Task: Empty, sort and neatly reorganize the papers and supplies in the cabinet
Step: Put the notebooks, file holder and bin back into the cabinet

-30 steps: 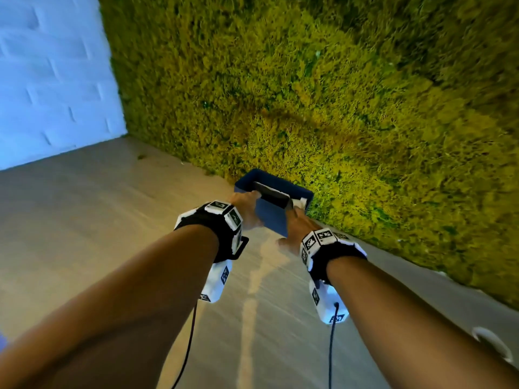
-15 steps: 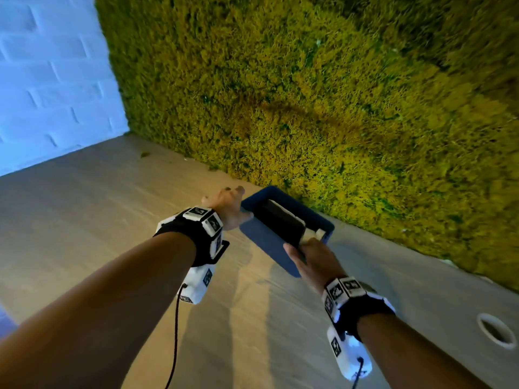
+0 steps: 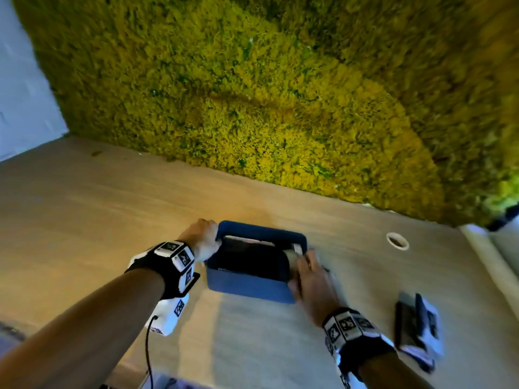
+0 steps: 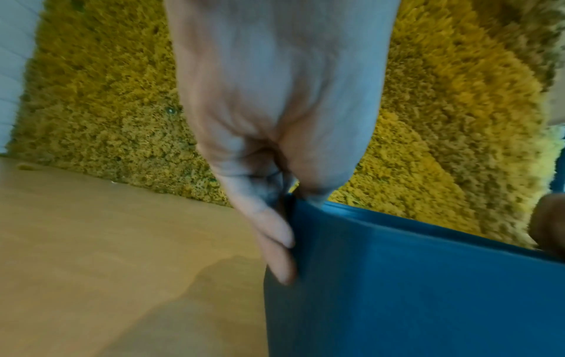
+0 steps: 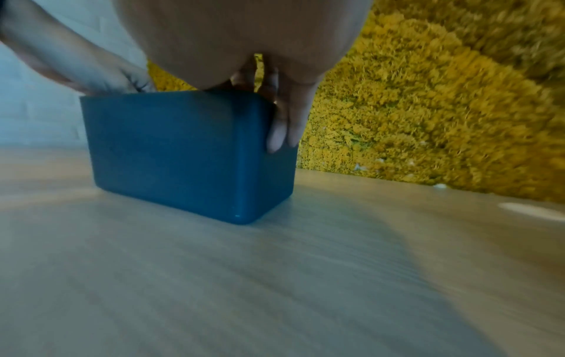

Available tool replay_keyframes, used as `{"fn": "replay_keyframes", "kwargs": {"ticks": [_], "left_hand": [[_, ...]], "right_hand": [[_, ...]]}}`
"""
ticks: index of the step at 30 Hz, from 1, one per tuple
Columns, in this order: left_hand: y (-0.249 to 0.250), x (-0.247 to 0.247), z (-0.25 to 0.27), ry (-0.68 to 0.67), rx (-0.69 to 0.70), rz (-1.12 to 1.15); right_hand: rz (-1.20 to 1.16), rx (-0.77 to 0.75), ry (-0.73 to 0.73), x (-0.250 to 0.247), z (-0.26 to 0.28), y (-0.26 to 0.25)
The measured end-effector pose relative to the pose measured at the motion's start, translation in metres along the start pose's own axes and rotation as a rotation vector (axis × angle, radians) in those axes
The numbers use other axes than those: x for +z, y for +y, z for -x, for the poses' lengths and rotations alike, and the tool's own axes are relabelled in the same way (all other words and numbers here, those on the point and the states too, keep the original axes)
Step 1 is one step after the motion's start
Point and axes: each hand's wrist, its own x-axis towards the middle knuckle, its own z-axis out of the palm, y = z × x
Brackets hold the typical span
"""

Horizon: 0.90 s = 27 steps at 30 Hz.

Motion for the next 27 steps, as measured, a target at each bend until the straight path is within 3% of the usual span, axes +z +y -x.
{"fn": "replay_keyframes", "kwargs": {"ticks": [5,8,13,17,23,27], "left_hand": [[0.001,0.028,0.033,0.048,0.091,0.066],[0.004,0.041,0.051,0.083,0.152,0.150],[0.026,0.055,0.085,0.092,0.191,0.202],[0.046,0.067,0.114,0.065,0.213,0.202],[0.098,0.087,0.185,0.083,0.266,0.136],[0.135,0.102,0.242,0.045,0.299,0.121]], "right_hand": [[-0.131,0.288,0.075,-0.009,0.043,0.000],[-0.076,0.417,-0.055,-0.012,0.062,0.005],[-0.036,0.419,-0.098,-0.015,0.103,0.018],[-0.029,0.409,-0.051,-0.019,0.144,0.032],[0.000,0.355,-0.033,-0.036,0.235,0.061],[-0.072,0.346,-0.100,-0.044,0.301,0.086]]}}
